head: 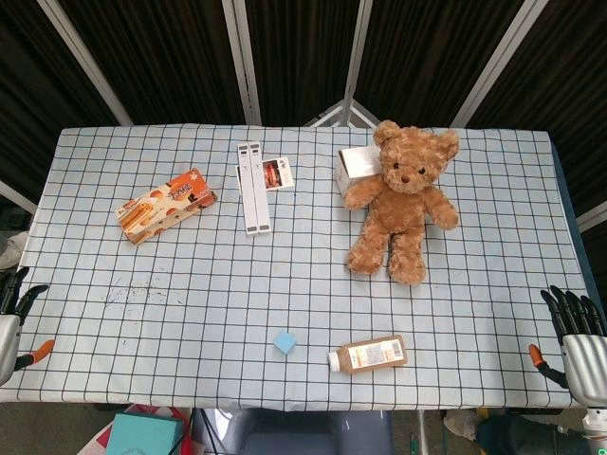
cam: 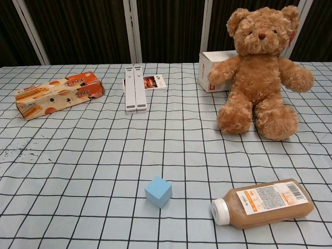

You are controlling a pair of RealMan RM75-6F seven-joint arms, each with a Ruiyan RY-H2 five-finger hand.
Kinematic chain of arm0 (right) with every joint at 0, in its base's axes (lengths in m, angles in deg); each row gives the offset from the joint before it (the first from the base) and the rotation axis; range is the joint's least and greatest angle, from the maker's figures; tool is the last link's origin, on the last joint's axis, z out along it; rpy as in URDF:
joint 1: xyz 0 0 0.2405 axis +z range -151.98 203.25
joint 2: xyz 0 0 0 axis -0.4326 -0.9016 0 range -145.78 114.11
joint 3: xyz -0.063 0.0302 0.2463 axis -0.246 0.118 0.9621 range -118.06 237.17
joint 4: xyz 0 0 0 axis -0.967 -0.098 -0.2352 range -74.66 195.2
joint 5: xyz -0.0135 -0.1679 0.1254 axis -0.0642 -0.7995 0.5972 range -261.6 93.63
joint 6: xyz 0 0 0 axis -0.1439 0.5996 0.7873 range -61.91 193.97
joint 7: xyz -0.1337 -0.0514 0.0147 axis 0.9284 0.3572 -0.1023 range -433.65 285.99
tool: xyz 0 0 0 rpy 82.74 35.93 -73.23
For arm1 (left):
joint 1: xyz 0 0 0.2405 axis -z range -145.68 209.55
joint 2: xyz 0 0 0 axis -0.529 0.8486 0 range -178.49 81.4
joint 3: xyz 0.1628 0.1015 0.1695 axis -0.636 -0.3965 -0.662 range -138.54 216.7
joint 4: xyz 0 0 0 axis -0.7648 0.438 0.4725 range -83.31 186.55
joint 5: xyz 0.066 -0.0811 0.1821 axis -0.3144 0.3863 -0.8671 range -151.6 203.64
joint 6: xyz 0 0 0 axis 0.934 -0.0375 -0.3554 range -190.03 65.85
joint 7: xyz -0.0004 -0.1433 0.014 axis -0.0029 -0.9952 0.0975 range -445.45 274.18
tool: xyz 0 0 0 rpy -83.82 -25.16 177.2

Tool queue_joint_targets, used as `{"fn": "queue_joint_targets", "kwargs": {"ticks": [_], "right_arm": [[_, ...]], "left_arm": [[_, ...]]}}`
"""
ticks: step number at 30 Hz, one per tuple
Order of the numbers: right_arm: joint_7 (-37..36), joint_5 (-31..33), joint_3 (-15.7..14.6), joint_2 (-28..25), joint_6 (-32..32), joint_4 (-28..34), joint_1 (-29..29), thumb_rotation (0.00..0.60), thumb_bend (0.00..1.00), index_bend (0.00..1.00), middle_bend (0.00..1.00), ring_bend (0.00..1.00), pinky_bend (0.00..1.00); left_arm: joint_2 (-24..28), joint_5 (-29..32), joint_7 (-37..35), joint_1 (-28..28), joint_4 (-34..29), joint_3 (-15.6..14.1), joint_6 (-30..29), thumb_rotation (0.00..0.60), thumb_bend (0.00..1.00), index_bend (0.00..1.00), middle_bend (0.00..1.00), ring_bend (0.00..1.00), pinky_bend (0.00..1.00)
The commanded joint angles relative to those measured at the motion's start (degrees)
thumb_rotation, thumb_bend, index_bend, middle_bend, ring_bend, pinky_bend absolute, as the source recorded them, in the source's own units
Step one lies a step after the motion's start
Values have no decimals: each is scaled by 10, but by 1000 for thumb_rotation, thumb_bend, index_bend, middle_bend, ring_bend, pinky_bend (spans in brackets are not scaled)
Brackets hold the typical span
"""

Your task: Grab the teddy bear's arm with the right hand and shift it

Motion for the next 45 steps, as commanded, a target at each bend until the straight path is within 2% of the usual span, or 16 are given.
{"fn": "queue_joint_targets", "kwargs": {"ticks": [1, 15, 24, 28, 30, 32, 36, 40, 45], "right_arm": [[0, 1, 0, -1, 0, 0, 0, 600, 352, 0, 66, 0, 0], [-30, 16, 8, 7, -5, 2, 0, 600, 352, 0, 66, 2, 0], [-194, 37, 26, -1, -64, 43, 35, 600, 352, 0, 66, 11, 0], [-244, 81, 53, -26, -132, 87, 69, 600, 352, 0, 66, 13, 0], [-324, 110, 71, -54, -194, 130, 96, 600, 352, 0, 66, 14, 0], [-390, 130, 90, -83, -256, 145, 126, 600, 352, 0, 66, 17, 0], [-402, 176, 117, -86, -336, 112, 178, 600, 353, 0, 66, 25, 0], [-400, 234, 141, -63, -413, 74, 229, 600, 353, 0, 66, 27, 0], [-363, 304, 155, -22, -485, 7, 286, 600, 353, 0, 80, 39, 0]], "left_arm": [[0, 0, 0, 0, 0, 0, 1, 600, 244, 200, 0, 0, 30], [-2, 6, 4, 4, 0, 2, 8, 600, 244, 200, 0, 0, 30], [-1, 0, 6, -2, -4, -4, -1, 600, 244, 200, 0, 0, 30], [1, 5, 2, -2, -3, -1, -1, 600, 244, 198, 0, 0, 30], [1, 13, 2, 0, -2, 3, 3, 600, 244, 197, 0, 0, 30], [1, 16, 6, 1, -2, 5, 5, 600, 244, 197, 0, 0, 30], [-1, 18, 11, 1, -2, 5, 4, 600, 244, 198, 0, 0, 30], [-4, 29, 19, 2, -1, 9, 5, 600, 244, 198, 0, 0, 30], [-8, 40, 29, 4, -1, 14, 7, 600, 244, 198, 0, 0, 30]]}}
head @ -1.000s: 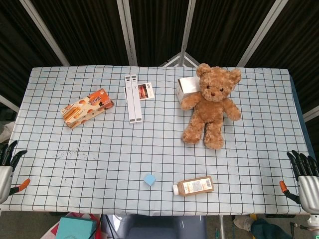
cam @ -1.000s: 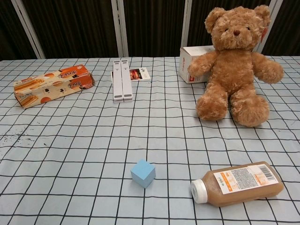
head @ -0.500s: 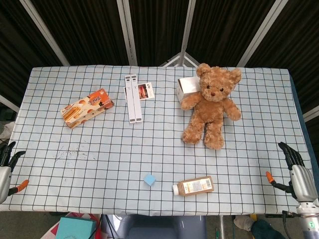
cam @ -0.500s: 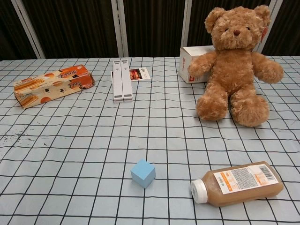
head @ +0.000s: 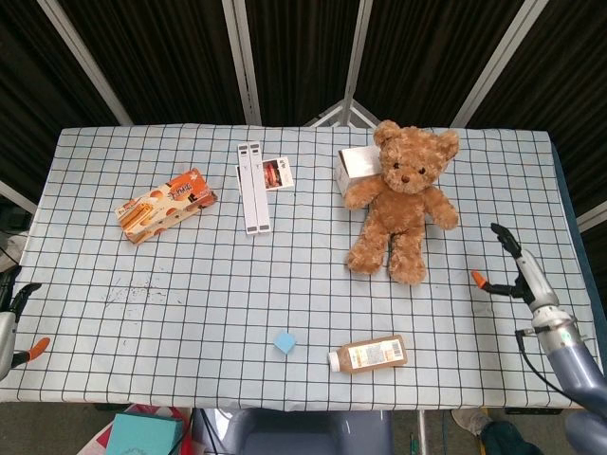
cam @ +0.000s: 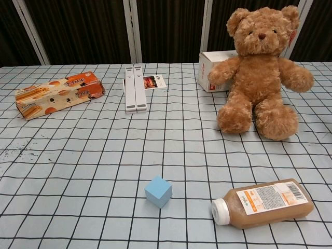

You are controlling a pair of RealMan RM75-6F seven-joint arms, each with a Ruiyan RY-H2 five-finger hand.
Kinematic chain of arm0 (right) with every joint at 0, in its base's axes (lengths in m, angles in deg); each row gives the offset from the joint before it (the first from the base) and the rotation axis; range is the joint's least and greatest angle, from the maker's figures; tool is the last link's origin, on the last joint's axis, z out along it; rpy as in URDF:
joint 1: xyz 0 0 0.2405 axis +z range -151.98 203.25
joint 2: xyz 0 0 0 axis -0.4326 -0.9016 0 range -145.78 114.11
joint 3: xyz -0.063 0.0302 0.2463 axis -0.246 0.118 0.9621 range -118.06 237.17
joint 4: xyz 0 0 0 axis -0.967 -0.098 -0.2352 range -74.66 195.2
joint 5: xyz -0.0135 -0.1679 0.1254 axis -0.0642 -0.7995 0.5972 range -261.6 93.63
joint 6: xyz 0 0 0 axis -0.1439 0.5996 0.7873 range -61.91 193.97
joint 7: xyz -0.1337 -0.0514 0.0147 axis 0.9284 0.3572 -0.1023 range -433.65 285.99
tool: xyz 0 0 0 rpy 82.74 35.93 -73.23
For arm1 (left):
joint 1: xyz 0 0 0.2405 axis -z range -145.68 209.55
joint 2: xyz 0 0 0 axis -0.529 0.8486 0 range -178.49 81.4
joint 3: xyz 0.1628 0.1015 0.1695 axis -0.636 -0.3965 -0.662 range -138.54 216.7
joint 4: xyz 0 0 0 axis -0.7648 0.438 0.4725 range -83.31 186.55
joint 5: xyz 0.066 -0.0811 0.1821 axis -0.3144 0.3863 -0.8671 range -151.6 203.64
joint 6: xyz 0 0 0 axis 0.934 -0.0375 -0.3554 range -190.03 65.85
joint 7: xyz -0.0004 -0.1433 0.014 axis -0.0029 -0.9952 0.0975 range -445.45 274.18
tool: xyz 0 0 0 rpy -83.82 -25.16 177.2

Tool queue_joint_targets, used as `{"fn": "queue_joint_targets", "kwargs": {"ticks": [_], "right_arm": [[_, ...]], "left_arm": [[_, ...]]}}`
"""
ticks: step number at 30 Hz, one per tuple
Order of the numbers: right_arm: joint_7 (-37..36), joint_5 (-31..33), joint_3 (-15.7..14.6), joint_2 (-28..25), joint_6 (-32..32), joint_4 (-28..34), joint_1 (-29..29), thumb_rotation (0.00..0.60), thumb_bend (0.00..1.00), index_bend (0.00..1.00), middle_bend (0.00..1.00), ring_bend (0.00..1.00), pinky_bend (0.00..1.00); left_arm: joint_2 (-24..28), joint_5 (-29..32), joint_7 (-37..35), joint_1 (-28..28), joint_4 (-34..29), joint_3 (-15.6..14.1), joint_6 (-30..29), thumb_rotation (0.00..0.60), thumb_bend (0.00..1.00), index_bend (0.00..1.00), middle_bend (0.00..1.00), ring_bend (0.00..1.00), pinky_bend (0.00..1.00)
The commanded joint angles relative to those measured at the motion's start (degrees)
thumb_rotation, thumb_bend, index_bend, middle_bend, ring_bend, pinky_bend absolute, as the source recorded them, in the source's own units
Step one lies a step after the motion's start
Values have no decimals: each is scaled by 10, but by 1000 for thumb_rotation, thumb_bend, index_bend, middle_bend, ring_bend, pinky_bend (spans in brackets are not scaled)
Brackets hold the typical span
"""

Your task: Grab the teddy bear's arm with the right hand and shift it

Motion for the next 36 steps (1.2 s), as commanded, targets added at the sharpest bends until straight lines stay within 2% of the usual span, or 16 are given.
{"fn": "queue_joint_targets", "kwargs": {"ticks": [1, 5, 13, 15, 20, 36], "right_arm": [[33, 71, 24, 38, -65, -62, 55, 600, 353, 0, 81, 39, 0], [61, 116, 29, 65, -105, -103, 91, 600, 352, 0, 87, 40, 0], [131, 188, 27, 117, -138, -188, 147, 600, 352, 5, 102, 43, 0], [145, 203, 26, 127, -144, -203, 157, 600, 353, 37, 129, 54, 0], [177, 234, 23, 158, -140, -234, 175, 600, 353, 187, 230, 88, 0], [228, 296, 30, 218, -141, -303, 197, 600, 352, 339, 359, 151, 0]], "left_arm": [[-3, 7, 7, 1, 1, 3, 2, 600, 244, 198, 0, 0, 30], [-9, 20, 20, 5, 3, 7, 7, 600, 245, 198, 0, 0, 30], [-20, 43, 43, 11, 5, 15, 13, 600, 244, 199, 0, 0, 30], [-21, 46, 46, 12, 5, 16, 14, 600, 244, 199, 0, 0, 30], [-21, 52, 48, 12, 4, 17, 15, 600, 244, 199, 0, 0, 30], [-22, 59, 50, 16, 5, 17, 20, 600, 244, 199, 0, 0, 30]]}}
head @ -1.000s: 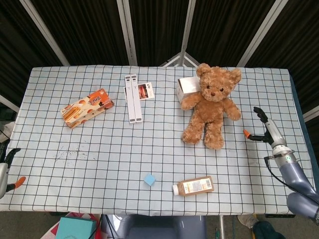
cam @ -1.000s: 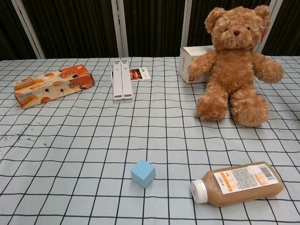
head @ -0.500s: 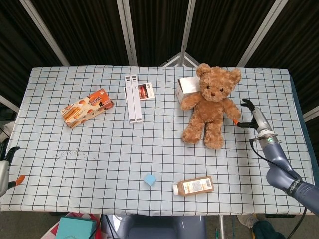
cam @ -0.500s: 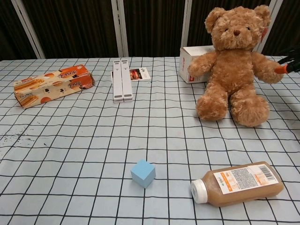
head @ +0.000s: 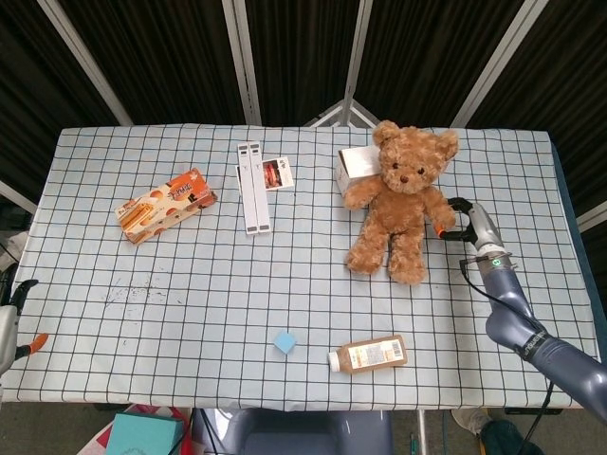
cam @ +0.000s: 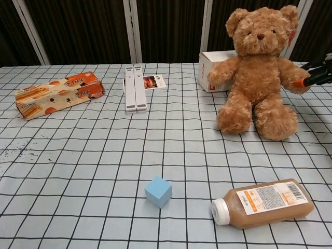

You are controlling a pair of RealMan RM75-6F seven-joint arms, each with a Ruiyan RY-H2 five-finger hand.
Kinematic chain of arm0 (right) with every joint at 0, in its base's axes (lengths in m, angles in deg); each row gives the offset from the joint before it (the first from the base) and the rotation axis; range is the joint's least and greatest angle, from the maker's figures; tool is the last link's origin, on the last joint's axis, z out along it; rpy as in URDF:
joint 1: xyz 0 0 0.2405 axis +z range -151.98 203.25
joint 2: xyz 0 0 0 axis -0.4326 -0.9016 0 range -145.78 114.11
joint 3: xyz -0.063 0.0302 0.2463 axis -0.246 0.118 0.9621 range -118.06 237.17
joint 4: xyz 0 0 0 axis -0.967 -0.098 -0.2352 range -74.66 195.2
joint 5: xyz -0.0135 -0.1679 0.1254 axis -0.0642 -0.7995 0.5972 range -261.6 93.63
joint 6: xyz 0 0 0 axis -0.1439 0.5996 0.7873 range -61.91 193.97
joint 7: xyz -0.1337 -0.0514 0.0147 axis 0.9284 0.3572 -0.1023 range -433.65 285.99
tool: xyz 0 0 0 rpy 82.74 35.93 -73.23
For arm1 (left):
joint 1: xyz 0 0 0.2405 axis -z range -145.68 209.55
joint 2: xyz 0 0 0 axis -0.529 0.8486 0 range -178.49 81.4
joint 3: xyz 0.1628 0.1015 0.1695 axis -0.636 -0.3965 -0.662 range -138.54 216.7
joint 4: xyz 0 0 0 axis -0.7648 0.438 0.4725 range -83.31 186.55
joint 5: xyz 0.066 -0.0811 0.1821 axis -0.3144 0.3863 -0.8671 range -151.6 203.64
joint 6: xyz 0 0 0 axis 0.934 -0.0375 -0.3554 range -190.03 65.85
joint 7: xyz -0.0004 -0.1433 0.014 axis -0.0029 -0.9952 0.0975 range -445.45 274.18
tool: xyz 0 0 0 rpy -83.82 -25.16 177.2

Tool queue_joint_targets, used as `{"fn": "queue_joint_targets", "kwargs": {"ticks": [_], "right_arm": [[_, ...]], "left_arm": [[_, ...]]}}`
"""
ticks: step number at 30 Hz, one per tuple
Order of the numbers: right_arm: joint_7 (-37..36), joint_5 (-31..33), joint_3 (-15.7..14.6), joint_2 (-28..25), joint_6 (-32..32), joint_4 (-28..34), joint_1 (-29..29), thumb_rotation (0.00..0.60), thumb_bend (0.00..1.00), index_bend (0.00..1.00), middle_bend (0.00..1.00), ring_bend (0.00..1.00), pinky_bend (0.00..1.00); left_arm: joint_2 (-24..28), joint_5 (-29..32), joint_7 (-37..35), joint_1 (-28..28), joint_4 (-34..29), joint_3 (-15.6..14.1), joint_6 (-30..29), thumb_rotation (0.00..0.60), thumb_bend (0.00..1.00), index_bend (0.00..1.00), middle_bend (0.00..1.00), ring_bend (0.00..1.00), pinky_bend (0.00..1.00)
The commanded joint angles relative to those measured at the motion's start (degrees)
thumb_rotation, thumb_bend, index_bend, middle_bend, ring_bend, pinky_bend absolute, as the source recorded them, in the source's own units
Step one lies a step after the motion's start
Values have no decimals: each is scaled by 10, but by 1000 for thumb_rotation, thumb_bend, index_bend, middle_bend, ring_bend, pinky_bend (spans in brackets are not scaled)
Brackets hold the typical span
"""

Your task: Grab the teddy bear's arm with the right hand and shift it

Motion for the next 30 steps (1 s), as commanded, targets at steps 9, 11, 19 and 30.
{"fn": "queue_joint_targets", "kwargs": {"ticks": [9, 11, 19, 30], "right_arm": [[14, 19, 14, 22, -8, -37, 5, 600, 353, 394, 403, 187, 0], [15, 21, 16, 25, -9, -40, 5, 600, 353, 441, 425, 203, 0], [25, 22, 23, 38, -7, -54, 4, 600, 414, 512, 449, 224, 0], [36, 13, 39, 38, 7, -45, 4, 600, 414, 512, 449, 224, 0]], "left_arm": [[-4, 6, 8, 4, 2, 1, 4, 600, 244, 199, 0, 0, 30], [-5, 6, 9, 5, 2, 0, 4, 600, 244, 199, 0, 0, 30], [-6, 7, 10, 5, 1, 0, 3, 600, 244, 199, 0, 0, 30], [-5, 7, 10, 5, 1, -1, 1, 600, 244, 199, 0, 0, 30]]}}
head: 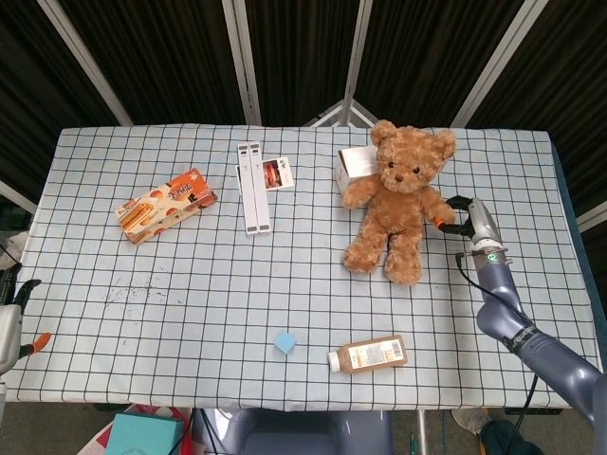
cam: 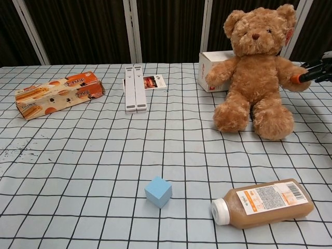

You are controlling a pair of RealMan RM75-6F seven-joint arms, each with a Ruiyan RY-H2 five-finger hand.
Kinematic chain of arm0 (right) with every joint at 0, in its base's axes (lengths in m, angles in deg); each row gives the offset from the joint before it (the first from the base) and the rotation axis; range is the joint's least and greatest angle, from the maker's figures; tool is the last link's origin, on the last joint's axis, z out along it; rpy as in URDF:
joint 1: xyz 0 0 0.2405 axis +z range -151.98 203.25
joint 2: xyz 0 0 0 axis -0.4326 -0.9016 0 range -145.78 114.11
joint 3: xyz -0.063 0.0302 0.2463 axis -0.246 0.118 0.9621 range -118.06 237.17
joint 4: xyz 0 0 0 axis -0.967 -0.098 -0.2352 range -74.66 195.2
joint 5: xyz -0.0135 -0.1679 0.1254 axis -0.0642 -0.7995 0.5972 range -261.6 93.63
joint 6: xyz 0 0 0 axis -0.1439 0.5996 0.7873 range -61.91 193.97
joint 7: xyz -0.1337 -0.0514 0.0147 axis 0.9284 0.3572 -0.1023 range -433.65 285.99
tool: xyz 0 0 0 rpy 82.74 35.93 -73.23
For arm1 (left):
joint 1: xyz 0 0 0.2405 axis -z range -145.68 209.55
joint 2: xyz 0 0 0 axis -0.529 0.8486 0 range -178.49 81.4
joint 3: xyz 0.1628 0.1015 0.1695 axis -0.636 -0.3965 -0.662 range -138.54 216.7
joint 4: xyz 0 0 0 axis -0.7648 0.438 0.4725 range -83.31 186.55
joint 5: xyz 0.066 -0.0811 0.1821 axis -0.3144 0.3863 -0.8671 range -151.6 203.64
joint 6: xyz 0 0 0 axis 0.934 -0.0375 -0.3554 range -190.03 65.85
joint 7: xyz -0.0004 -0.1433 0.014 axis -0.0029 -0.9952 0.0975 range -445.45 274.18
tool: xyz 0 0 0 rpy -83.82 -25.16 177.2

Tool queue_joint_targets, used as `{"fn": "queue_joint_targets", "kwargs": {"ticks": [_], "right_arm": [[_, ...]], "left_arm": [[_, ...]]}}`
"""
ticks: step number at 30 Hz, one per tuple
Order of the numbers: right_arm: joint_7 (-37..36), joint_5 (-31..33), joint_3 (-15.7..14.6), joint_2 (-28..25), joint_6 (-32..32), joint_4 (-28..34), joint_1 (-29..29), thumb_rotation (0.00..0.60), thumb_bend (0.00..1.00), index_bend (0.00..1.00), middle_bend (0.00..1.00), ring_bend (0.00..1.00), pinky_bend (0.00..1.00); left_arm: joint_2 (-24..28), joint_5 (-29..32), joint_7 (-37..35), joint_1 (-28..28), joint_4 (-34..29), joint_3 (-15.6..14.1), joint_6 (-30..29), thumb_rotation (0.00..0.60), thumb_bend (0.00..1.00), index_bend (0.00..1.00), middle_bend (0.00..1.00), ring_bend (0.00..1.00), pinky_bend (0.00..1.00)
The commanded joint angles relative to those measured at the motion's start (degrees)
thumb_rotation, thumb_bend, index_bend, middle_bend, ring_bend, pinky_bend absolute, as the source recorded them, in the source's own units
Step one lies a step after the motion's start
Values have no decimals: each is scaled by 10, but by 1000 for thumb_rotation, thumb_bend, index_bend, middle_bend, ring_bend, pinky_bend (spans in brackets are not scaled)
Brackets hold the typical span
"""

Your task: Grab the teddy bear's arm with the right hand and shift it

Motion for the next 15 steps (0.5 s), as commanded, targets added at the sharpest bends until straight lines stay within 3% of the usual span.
{"fn": "queue_joint_targets", "kwargs": {"ticks": [1, 15], "right_arm": [[5, -2, 2, -1, 7, 5, -2, 600, 415, 512, 449, 224, 0], [20, 0, 12, 3, 9, 1, -5, 600, 414, 513, 450, 224, 0]], "left_arm": [[1, 0, -1, 0, 0, 0, -1, 600, 244, 199, 0, 0, 30], [0, -1, 2, 1, -1, -2, -1, 600, 244, 199, 0, 0, 30]]}}
